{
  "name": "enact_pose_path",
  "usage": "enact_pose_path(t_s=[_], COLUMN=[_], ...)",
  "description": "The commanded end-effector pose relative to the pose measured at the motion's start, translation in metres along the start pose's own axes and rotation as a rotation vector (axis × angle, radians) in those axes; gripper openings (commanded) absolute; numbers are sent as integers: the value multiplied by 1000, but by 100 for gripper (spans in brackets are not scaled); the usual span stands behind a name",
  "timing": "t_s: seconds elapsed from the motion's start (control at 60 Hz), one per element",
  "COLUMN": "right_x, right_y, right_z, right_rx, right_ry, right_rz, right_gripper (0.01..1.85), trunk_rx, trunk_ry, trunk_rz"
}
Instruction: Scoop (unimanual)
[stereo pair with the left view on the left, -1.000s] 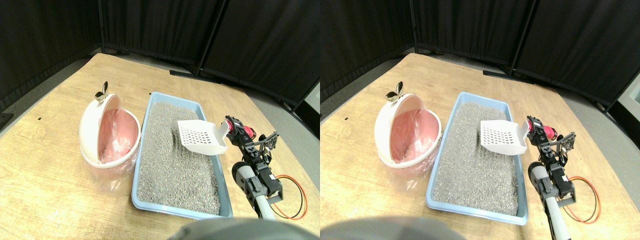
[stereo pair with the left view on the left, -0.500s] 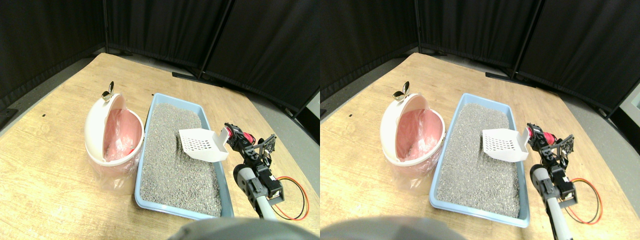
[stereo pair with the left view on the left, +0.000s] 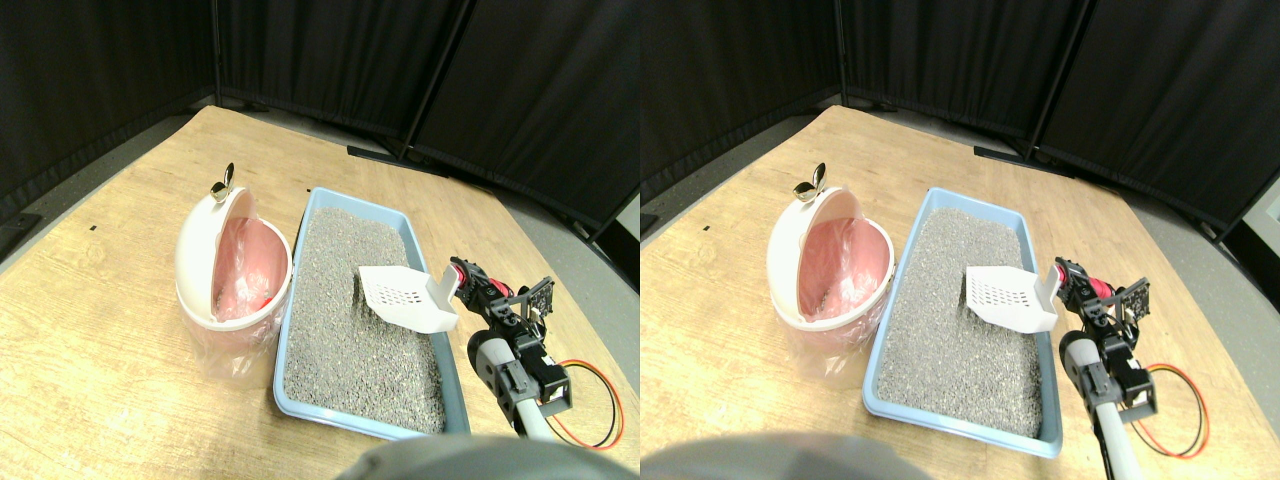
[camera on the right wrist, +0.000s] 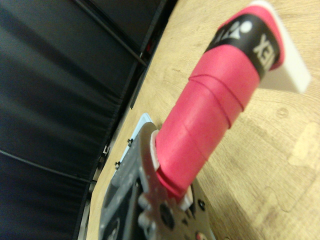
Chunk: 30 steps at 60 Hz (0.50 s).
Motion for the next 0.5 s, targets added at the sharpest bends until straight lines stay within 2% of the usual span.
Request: enact_pose_path(t_s=[0.017,0.033,0.05,0.067,0.083,0.15,0.183,0.217,0.367,0.4,0.5], right_x=[-4,-5,-5,-6,-6,-6,-7,-8,-8,-8,-6], right_y=[2,1,1,0,0,-1,-1,-1,-3,-3,-5], right_z=[13,14,14,15,15,17,17,19,21,21,22], right_rx=[-7,-4,-4,-26,-26,-40,-35,-27,-17,-18,-6], right_ry=[11,19,19,37,37,73,81,117,154,163,188], right_rz=[-36,-36,-36,-35,-35,-41,-47,-70,-81,-102,-87], right_gripper=[29,40,40,55,55,81,83,98,107,111,115], trunk_rx=[-3,-6,-6,-5,-5,-7,-7,-7,-11,-11,-13], trunk_ry=[10,9,9,11,9,10,10,10,15,15,16], trunk_rz=[25,27,27,28,29,30,30,30,31,31,36])
